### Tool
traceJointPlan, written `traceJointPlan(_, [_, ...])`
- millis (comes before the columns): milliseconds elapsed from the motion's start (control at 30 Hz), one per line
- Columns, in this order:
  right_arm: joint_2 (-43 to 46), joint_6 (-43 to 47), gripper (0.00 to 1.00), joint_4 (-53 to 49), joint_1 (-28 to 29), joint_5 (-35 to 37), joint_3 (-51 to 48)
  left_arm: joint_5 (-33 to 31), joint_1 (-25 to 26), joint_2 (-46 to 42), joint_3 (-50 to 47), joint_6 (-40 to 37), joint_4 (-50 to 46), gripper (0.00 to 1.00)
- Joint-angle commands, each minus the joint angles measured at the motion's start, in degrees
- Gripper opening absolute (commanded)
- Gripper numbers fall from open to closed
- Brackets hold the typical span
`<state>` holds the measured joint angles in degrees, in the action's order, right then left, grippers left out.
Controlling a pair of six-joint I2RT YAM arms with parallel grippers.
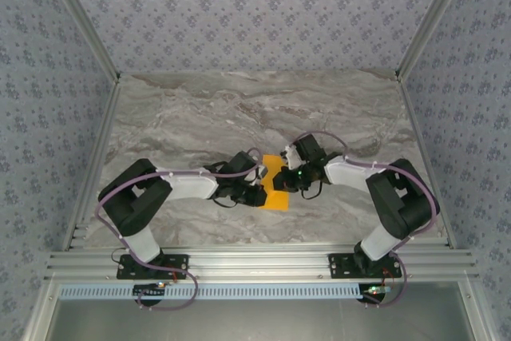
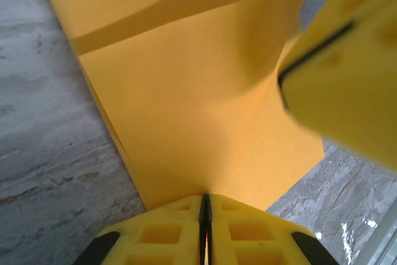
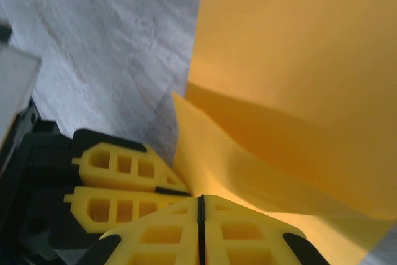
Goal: Fold a paper plane with a square sheet of paper (fold left side to right side)
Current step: Fold the triangle a second time at the center of the table.
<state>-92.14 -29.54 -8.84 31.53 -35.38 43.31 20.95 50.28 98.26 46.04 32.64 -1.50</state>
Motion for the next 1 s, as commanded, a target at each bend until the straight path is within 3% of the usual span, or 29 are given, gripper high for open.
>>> traceJointPlan(0, [-1.92, -1.86, 0.10, -0.76, 1.58, -1.43, -0.19, -2.87, 0.83, 0.27, -0.20, 0.00, -5.49, 0.10])
traceJointPlan(400, [-6.46, 0.00, 0.10, -3.33, 2.06, 1.52, 1.72, -3.72, 1.04, 0.86, 0.02, 0.30, -6.37, 0.09])
traceJointPlan(967, [-8.44, 6.41, 0.10, -10.49, -4.67, 4.70, 5.72, -3.46, 1.05, 2.46, -0.49, 0.13, -6.15, 0.09])
